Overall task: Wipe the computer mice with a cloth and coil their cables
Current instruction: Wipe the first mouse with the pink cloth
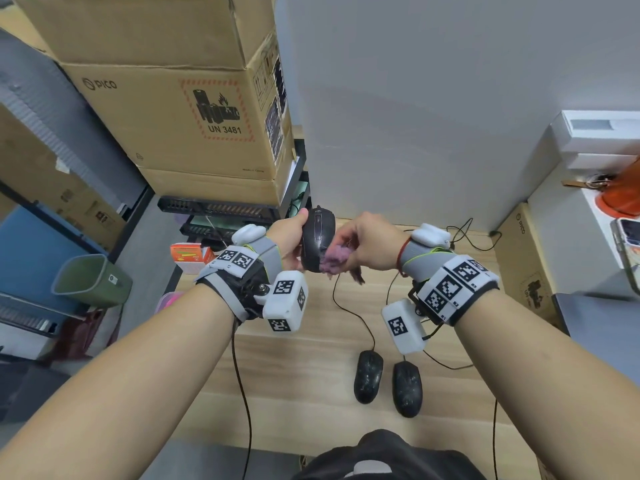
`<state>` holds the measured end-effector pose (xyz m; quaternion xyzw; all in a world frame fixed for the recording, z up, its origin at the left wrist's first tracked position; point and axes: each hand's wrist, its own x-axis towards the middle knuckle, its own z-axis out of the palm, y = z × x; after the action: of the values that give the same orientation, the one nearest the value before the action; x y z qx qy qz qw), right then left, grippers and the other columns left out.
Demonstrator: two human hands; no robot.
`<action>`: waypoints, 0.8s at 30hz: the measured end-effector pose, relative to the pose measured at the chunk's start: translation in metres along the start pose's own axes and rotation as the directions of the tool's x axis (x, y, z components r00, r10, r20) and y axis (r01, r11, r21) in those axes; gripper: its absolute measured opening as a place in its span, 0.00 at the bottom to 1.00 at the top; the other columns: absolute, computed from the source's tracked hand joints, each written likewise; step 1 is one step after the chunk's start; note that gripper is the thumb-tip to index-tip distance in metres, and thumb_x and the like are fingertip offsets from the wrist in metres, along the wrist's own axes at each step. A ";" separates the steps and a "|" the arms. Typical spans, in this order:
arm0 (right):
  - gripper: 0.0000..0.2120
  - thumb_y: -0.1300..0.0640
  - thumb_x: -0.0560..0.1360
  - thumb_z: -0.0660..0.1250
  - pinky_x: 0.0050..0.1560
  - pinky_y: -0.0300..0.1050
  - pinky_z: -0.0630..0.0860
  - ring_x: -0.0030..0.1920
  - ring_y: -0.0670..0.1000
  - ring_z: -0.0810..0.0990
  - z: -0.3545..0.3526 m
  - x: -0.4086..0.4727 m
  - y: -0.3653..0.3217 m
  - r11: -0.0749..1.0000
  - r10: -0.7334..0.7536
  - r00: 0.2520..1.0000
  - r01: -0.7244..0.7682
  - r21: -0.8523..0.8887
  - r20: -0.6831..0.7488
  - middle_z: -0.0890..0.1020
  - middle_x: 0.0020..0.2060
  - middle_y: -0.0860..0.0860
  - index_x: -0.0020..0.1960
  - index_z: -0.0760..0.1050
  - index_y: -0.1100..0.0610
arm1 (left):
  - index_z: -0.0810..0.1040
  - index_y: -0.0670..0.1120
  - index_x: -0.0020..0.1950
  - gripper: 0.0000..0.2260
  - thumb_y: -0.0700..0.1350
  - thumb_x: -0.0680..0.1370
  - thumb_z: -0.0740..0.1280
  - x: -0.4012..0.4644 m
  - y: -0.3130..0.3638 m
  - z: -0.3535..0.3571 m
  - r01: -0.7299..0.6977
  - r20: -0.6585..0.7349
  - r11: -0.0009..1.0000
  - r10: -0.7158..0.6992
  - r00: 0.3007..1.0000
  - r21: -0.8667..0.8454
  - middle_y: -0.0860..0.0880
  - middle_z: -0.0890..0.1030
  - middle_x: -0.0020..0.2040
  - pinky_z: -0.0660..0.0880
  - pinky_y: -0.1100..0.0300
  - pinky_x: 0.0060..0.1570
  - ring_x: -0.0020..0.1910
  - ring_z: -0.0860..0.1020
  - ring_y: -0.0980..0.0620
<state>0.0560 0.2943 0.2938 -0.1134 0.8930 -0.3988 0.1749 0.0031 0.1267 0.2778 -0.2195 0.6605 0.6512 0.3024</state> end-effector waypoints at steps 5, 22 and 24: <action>0.08 0.58 0.67 0.78 0.44 0.43 0.76 0.40 0.49 0.84 -0.020 0.000 0.022 0.992 0.123 0.917 -0.097 0.085 -0.379 0.86 0.38 0.51 0.41 0.79 0.54 | 0.80 0.44 0.56 0.14 0.53 0.81 0.62 0.002 0.003 -0.009 -0.079 -0.085 0.989 0.090 0.992 0.125 0.43 0.83 0.51 0.77 0.46 0.58 0.47 0.81 0.42; 0.02 0.54 0.73 0.73 0.53 0.41 0.75 0.45 0.49 0.84 -0.015 0.006 -0.005 0.997 -0.055 0.956 0.038 -0.065 -0.288 0.86 0.35 0.51 0.43 0.81 0.49 | 0.83 0.47 0.42 0.11 0.48 0.79 0.64 -0.026 0.011 0.000 -0.413 0.222 0.705 0.351 0.910 0.577 0.44 0.82 0.46 0.75 0.48 0.54 0.53 0.81 0.39; 0.07 0.55 0.74 0.72 0.47 0.38 0.73 0.42 0.47 0.83 -0.014 0.007 -0.006 0.995 -0.059 0.964 0.035 -0.096 -0.259 0.86 0.34 0.51 0.39 0.78 0.46 | 0.83 0.43 0.45 0.11 0.47 0.80 0.64 -0.027 0.012 0.000 -0.433 0.239 0.687 0.364 0.900 0.583 0.43 0.81 0.46 0.74 0.48 0.54 0.50 0.80 0.42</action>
<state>0.0442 0.2971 0.3058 -0.0889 0.9225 -0.3733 0.0409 0.0145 0.1244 0.3048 0.0762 0.8527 0.4562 0.2427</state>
